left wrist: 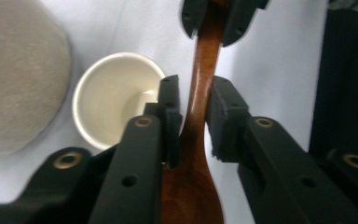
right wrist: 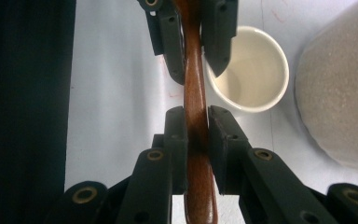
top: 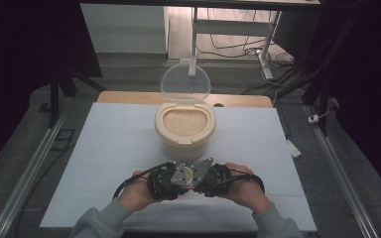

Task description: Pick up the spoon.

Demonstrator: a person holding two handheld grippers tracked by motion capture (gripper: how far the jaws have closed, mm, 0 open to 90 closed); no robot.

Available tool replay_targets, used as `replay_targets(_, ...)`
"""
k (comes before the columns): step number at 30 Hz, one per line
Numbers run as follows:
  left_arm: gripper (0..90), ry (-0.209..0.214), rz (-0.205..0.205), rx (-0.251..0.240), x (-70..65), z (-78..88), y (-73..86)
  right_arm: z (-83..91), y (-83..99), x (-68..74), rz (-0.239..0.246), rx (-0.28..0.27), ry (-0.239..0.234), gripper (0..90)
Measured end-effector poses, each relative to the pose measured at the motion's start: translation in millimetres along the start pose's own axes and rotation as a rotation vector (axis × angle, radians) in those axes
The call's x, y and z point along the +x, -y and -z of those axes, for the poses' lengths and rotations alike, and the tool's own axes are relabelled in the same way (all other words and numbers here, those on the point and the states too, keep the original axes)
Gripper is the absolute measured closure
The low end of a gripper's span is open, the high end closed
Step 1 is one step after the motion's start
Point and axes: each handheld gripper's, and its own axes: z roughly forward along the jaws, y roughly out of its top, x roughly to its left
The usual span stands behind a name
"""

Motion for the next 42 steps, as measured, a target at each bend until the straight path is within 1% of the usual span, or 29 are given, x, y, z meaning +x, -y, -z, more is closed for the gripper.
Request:
replay_targets(1, 79.4, 0.01, 0.005, -0.008, -0.6, -0.5, 0.4, 1.0, 0.0, 0.3, 0.006, -0.004, 0.009, 76.0)
replay_targets(2, 79.8, 0.017, 0.013, -0.017, -1.4, -0.8, 0.7, 1.7, 0.2, -0.2, 0.007, -0.015, 0.006, 75.9)
replay_targets(3, 79.8, 0.012, 0.018, -0.022, -2.0, -1.0, 0.8, 1.7, 0.2, -0.2, 0.007, -0.015, 0.006, 75.9)
replay_targets(4, 79.9, 0.012, 0.0, -0.008, -0.7, 0.6, 0.8, 2.0, 0.5, -0.7, 0.01, -0.03, 0.01, 75.7)
replay_targets(5, 80.0, 0.006, 0.005, -0.014, -0.7, 1.1, 1.1, 3.0, 0.9, -1.0, 0.005, -0.036, 0.013, 75.2)
replay_targets(6, 80.1, -0.006, 0.01, -0.017, 0.3, 3.1, 2.1, 5.1, 3.0, -2.6, -0.018, -0.08, 0.033, 74.7)
replay_targets(7, 80.1, -0.015, 0.012, -0.019, 1.2, 4.1, 2.8, 7.2, 4.8, -3.7, -0.043, -0.105, 0.034, 73.8)
replay_targets(8, 80.2, -0.015, 0.012, -0.019, 1.2, 4.1, 2.8, 9.7, 7.0, -5.5, -0.072, -0.136, 0.042, 70.8)
replay_targets(9, 80.2, -0.022, 0.021, -0.029, 1.9, 4.9, 3.7, 12.8, 9.4, -7.7, -0.101, -0.164, 0.052, 68.3)
replay_targets(10, 80.2, -0.031, 0.029, -0.037, 2.7, 5.9, 4.6, 12.8, 9.4, -7.7, -0.101, -0.164, 0.052, 68.3)
replay_targets(11, 80.2, -0.049, 0.043, -0.051, 4.2, 8.1, 6.0, 17.8, 14.6, -11.0, -0.16, -0.221, 0.068, 64.9)
replay_targets(12, 80.2, -0.059, 0.054, -0.063, 5.5, 9.7, 7.2, 19.2, 16.5, -12.2, -0.177, -0.241, 0.087, 62.1)
replay_targets(13, 80.2, -0.059, 0.054, -0.063, 5.5, 9.7, 7.2, 21.4, 20.0, -13.4, -0.213, -0.273, 0.111, 59.5)
replay_targets(18, 80.2, -0.092, 0.093, -0.107, 9.9, 14.7, 11.9, 32.8, 36.4, -15.4, -0.372, -0.432, 0.176, 50.2)
replay_targets(19, 80.2, -0.099, 0.099, -0.118, 10.8, 15.6, 12.8, 34.7, 39.9, -15.5, -0.404, -0.454, 0.19, 48.5)
replay_targets(20, 80.2, -0.103, 0.107, -0.127, 11.4, 16.5, 13.6, 34.7, 39.9, -15.5, -0.404, -0.454, 0.19, 48.5)
replay_targets(21, 80.2, -0.11, 0.112, -0.137, 12.0, 17.4, 14.3, 36.0, 43.1, -15.4, -0.43, -0.474, 0.199, 46.7)
replay_targets(22, 80.2, -0.116, 0.119, -0.146, 12.2, 18.3, 14.8, 37.4, 49.0, -14.6, -0.468, -0.503, 0.221, 44.9)
replay_targets(23, 80.2, -0.123, 0.123, -0.153, 12.6, 19.1, 15.4, 37.4, 49.0, -14.6, -0.468, -0.503, 0.221, 44.9)
replay_targets(25, 80.2, -0.132, 0.133, -0.167, 13.5, 20.5, 16.4, 37.7, 53.8, -12.8, -0.499, -0.526, 0.235, 43.8)
replay_targets(26, 80.2, -0.135, 0.139, -0.176, 13.7, 20.8, 16.8, 36.9, 58.1, -11.4, -0.532, -0.554, 0.244, 43.1)
replay_targets(27, 80.2, -0.139, 0.142, -0.18, 14.1, 21.3, 17.2, 36.9, 58.1, -11.4, -0.532, -0.554, 0.244, 43.1)
replay_targets(28, 80.2, -0.144, 0.146, -0.185, 14.3, 21.6, 17.5, 35.8, 59.9, -11.4, -0.54, -0.572, 0.24, 42.8)
replay_targets(29, 80.2, -0.146, 0.153, -0.192, 14.4, 21.7, 17.8, 33.7, 62.3, -10.4, -0.564, -0.584, 0.24, 42.0)
replay_targets(30, 80.2, -0.151, 0.155, -0.196, 14.6, 22.0, 18.1, 33.7, 62.3, -10.4, -0.564, -0.584, 0.24, 42.0)
replay_targets(33, 80.2, -0.164, 0.161, -0.21, 14.9, 22.8, 18.6, 29.8, 64.3, -9.3, -0.579, -0.594, 0.23, 41.6)
replay_targets(37, 80.2, -0.175, 0.163, -0.22, 13.8, 23.4, 18.3, 23.2, 64.3, -9.1, -0.612, -0.61, 0.215, 41.4)
replay_targets(41, 80.2, -0.189, 0.164, -0.232, 12.4, 22.2, 17.9, 16.7, 60.7, -8.2, -0.637, -0.629, 0.2, 40.9)
replay_targets(42, 80.2, -0.193, 0.164, -0.235, 12.1, 22.0, 17.9, 13.9, 58.2, -7.8, -0.652, -0.64, 0.191, 40.8)
